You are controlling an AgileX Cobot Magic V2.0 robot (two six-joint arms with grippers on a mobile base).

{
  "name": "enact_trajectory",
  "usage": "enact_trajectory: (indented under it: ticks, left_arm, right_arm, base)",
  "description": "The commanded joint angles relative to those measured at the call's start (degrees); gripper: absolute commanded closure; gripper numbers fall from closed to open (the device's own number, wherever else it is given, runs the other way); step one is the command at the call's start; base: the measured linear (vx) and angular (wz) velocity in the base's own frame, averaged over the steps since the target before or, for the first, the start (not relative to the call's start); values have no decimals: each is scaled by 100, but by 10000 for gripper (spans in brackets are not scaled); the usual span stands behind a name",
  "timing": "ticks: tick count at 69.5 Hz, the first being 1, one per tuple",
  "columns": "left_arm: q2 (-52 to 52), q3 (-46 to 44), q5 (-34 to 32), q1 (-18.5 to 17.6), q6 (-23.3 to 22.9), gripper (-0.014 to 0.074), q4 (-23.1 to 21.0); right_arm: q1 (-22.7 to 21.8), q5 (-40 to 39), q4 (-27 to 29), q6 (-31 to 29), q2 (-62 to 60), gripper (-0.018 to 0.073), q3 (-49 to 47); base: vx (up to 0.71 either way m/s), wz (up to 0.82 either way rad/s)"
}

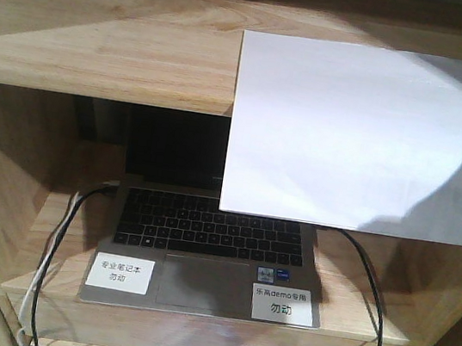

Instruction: Grab stapler and paper to desk for stapling

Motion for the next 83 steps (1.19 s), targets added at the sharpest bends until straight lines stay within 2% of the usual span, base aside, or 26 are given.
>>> enact_trajectory:
  ticks: [1,83]
  left_arm:
    - [64,-141,-611,-16,14,603,-184]
    - [64,-141,-611,-16,14,603,-184]
  right_arm:
    - [-42,-402,-11,-34,54,118,-162]
    - [-42,-408,-11,-34,54,118,-162]
  base:
    - [0,0]
    - [0,0]
